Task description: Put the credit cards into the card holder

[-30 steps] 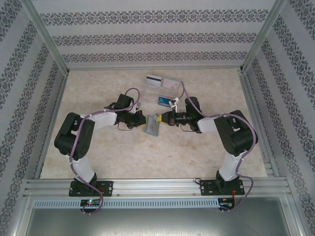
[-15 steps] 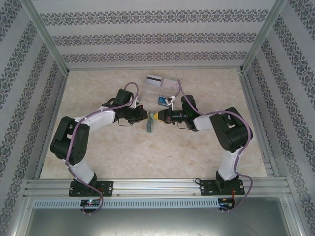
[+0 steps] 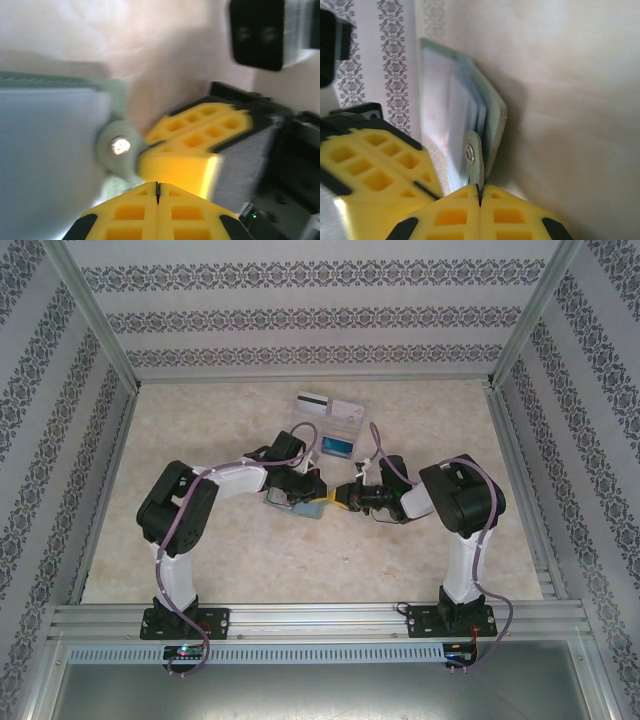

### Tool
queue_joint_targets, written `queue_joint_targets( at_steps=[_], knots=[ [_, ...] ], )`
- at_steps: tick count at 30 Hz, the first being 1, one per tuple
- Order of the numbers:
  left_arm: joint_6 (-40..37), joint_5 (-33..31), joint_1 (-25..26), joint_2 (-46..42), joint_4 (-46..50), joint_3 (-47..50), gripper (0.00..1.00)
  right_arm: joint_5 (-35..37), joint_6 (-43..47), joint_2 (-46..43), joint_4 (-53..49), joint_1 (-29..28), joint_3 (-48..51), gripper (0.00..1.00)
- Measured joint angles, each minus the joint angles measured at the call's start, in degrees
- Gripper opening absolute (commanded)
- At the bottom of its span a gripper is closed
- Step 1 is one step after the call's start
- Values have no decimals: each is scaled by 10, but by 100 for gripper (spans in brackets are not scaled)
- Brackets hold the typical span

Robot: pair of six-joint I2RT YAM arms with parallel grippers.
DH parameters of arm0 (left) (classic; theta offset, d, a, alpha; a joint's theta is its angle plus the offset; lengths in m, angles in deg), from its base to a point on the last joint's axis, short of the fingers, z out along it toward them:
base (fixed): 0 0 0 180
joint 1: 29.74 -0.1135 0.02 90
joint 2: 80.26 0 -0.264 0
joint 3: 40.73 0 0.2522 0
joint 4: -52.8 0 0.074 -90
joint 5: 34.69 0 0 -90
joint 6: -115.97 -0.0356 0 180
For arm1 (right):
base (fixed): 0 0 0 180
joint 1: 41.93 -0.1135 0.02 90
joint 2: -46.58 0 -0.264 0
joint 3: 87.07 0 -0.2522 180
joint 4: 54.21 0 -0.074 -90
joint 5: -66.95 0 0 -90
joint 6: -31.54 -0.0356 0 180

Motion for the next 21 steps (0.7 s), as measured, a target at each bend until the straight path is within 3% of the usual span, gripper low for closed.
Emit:
queue_joint_targets(
  at_steps=[4, 10, 17, 21],
  knots=[
    [-3, -5, 0, 12, 21, -7, 4, 3, 1, 0, 16, 13, 7, 5],
    [-53, -60, -17, -38, 115, -63, 20, 3, 9, 0, 21, 15, 10, 5],
    [-87, -130, -110, -165, 182, -55, 39, 5, 10, 0, 27, 15, 12, 5],
    [-92, -154, -154, -172, 194, -6, 46, 5, 10, 1, 27, 15, 12, 5]
  ],
)
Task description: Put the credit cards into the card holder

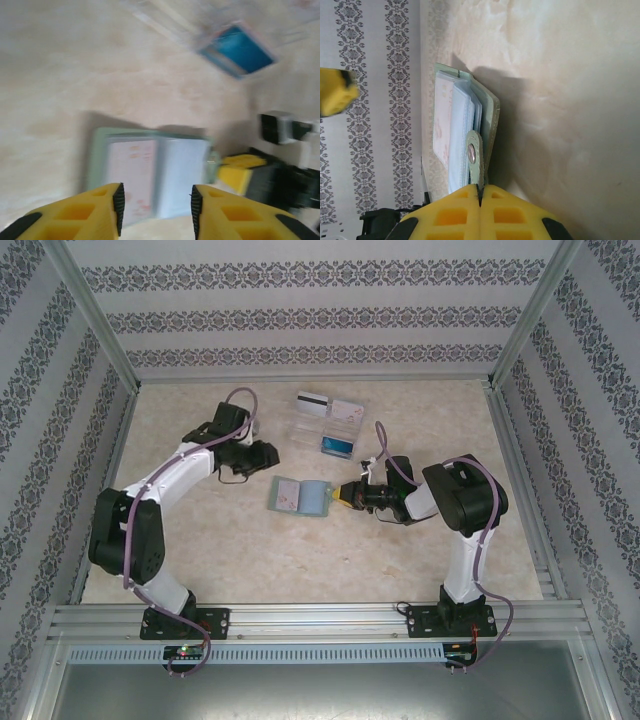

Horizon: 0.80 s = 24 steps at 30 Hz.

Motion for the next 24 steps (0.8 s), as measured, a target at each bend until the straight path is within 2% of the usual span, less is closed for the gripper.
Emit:
queue_joint_targets(
  at_steps=[4, 7, 12, 18, 21, 24],
  knots=[
    [-3, -10, -9, 32, 9, 54, 55, 0, 0, 0, 0, 0, 0, 5],
    [-3, 0, -13, 49, -2, 84, 57, 0, 0, 0, 0, 0, 0, 5],
    [33, 71, -34, 56, -82, 129, 58, 0, 2, 0, 1, 0, 1, 5],
    [100, 125, -46, 53, -167, 163, 58, -1, 2, 1, 2, 0, 1, 5],
    [119, 161, -23, 78, -242, 158, 57, -5, 1, 3, 4, 0, 0, 5],
    [132, 181, 4, 93, -274, 147, 57, -8, -2, 4, 3, -1, -2, 5]
  ],
)
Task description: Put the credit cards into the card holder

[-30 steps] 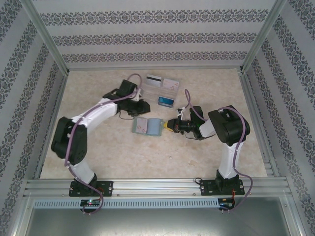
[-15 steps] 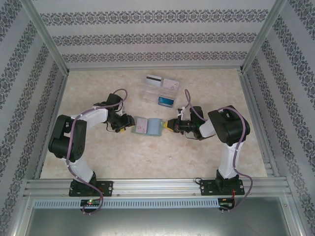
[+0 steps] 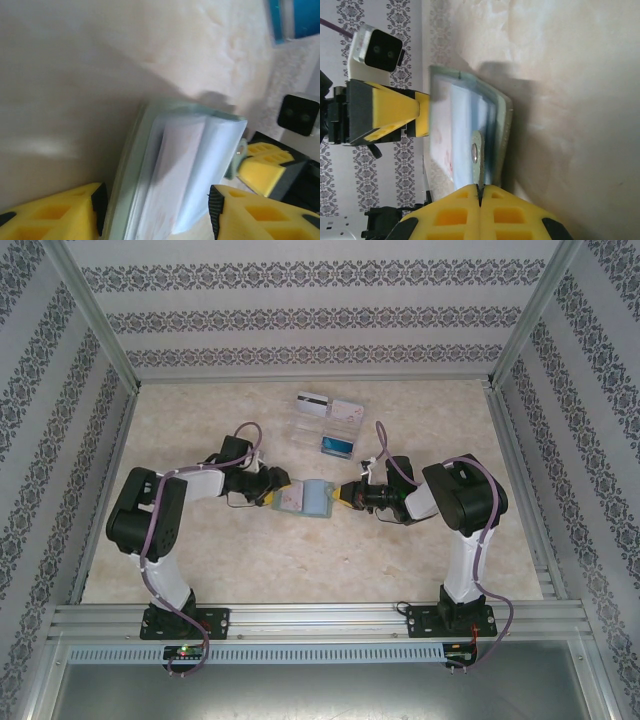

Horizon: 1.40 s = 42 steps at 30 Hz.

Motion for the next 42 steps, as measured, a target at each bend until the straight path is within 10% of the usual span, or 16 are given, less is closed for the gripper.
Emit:
queue_joint_targets(
  at_steps=[14, 27, 42],
  knots=[
    [-7, 1, 78, 3, 26, -115, 56, -12, -2, 8, 1, 1, -8, 7],
    [-6, -6, 101, 59, 21, -101, 53, -1, 20, -22, -10, 4, 2, 41],
    [-7, -12, 101, 62, 21, -100, 38, 239, 297, -138, -518, -55, -138, 38]
  ],
)
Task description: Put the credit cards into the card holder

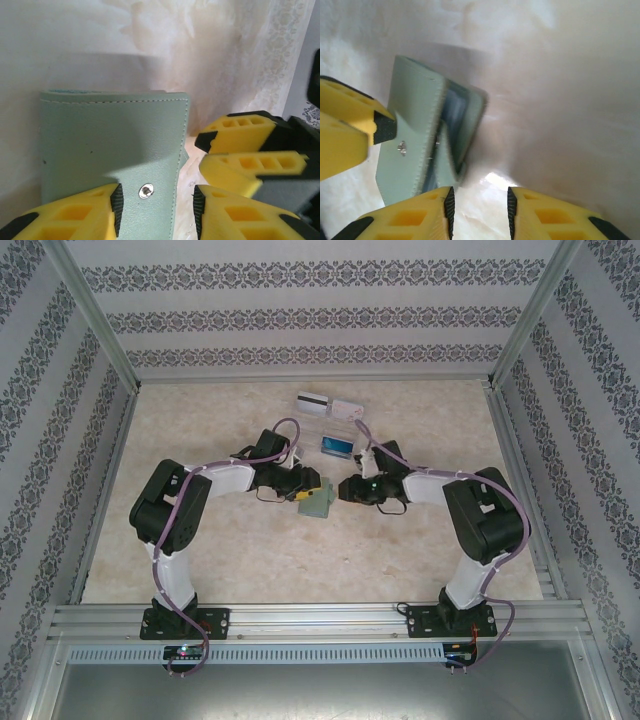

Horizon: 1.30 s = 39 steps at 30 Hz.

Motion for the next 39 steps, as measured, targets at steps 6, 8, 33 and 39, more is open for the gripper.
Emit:
queue_joint_targets(
  at_steps=[6, 8, 33, 39],
  knots=[
    [-1, 0, 0, 6, -12, 5, 30, 40, 63, 14, -83, -33, -59, 39],
    [-1, 0, 0, 6, -14, 7, 26, 51, 73, 29, -100, -36, -73, 39],
    [-2, -4, -1, 8, -24, 17, 17, 101, 52, 34, -115, -6, -67, 18],
    [-21, -21, 3, 11, -7, 9, 14, 94, 47, 15, -93, 1, -41, 27]
  ],
)
